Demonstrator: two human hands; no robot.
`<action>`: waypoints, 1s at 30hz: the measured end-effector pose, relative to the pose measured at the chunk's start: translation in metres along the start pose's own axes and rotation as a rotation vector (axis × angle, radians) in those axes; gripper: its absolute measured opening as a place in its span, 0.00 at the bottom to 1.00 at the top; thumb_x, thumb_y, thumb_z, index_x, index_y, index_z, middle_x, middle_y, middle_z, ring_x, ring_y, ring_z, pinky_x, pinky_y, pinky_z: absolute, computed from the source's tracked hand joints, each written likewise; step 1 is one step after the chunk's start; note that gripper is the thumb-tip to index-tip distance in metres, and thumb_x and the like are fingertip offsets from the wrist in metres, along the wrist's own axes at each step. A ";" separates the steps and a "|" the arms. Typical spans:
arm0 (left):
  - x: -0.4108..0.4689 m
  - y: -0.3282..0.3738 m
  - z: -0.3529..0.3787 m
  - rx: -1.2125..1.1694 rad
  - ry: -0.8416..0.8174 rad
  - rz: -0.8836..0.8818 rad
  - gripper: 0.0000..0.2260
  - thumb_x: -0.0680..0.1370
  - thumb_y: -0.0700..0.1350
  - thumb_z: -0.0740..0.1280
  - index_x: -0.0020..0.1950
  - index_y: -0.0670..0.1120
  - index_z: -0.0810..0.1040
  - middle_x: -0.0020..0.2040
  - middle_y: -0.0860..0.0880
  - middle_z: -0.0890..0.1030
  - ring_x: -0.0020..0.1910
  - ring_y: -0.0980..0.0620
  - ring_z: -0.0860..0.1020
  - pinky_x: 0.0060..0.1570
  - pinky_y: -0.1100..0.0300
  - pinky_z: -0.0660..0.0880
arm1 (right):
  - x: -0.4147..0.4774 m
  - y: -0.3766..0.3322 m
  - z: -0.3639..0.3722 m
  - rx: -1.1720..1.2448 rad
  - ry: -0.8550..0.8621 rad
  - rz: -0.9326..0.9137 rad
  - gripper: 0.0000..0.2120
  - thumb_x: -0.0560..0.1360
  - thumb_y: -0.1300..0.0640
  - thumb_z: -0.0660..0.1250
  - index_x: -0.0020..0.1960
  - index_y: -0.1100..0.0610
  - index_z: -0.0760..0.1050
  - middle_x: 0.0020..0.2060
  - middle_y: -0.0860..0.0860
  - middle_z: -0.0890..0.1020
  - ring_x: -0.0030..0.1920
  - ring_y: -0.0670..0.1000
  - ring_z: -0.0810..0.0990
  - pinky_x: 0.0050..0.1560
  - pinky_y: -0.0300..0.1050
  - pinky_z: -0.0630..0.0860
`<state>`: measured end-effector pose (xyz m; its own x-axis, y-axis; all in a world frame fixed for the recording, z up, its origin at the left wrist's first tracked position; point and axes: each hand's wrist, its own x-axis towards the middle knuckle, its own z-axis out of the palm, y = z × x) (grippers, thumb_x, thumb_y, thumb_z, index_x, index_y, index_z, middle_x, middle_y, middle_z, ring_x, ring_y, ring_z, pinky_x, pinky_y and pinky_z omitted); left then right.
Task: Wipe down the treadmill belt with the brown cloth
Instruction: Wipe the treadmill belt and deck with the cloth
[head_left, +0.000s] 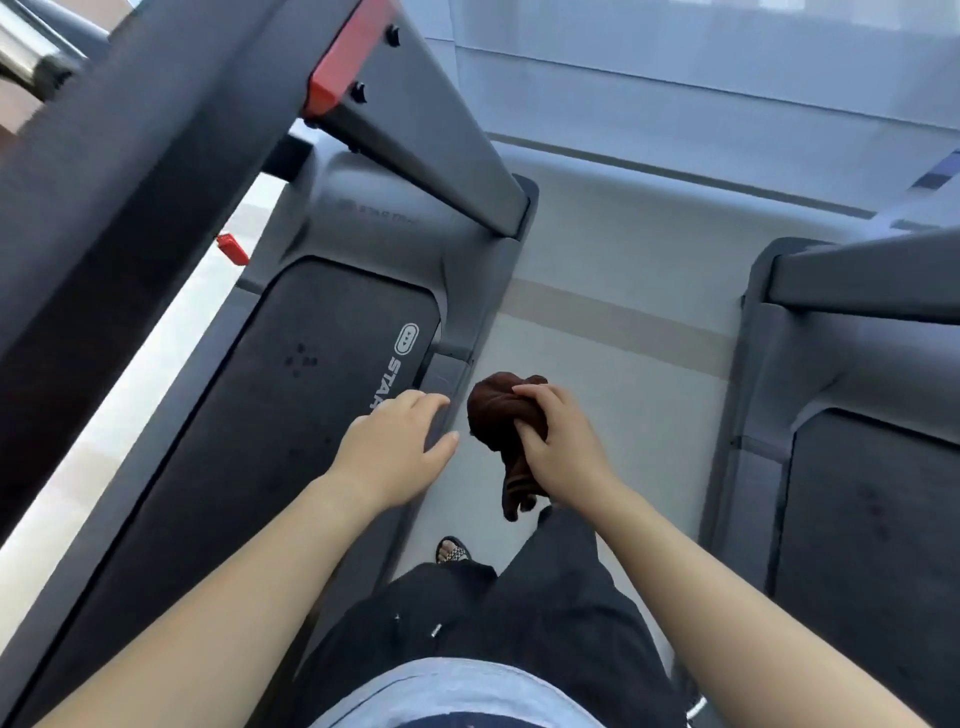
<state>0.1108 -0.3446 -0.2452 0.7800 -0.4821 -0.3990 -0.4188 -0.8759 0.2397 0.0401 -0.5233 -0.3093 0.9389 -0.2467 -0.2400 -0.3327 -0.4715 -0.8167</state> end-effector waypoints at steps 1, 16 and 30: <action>0.009 0.000 0.003 -0.011 0.004 -0.027 0.21 0.79 0.57 0.57 0.70 0.53 0.65 0.69 0.54 0.69 0.64 0.51 0.70 0.58 0.52 0.68 | 0.012 0.005 -0.001 0.001 -0.020 -0.010 0.18 0.77 0.59 0.62 0.66 0.52 0.71 0.63 0.48 0.72 0.63 0.51 0.71 0.60 0.38 0.64; 0.207 -0.099 0.190 0.018 0.067 -0.140 0.20 0.78 0.57 0.57 0.69 0.53 0.66 0.68 0.54 0.70 0.64 0.50 0.70 0.57 0.52 0.71 | 0.210 0.179 0.137 -0.015 -0.079 -0.113 0.17 0.78 0.59 0.61 0.66 0.53 0.71 0.65 0.51 0.72 0.64 0.54 0.71 0.63 0.41 0.64; 0.361 -0.291 0.385 -0.029 0.278 -0.252 0.21 0.78 0.57 0.58 0.69 0.53 0.67 0.68 0.53 0.70 0.59 0.49 0.73 0.56 0.50 0.71 | 0.385 0.299 0.327 -0.102 -0.173 -0.339 0.14 0.77 0.58 0.61 0.61 0.50 0.74 0.58 0.50 0.75 0.59 0.50 0.73 0.58 0.39 0.64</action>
<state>0.3348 -0.2710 -0.8000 0.9551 -0.2238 -0.1943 -0.1868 -0.9636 0.1914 0.3308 -0.4822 -0.8174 0.9952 0.0792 -0.0578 -0.0004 -0.5858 -0.8105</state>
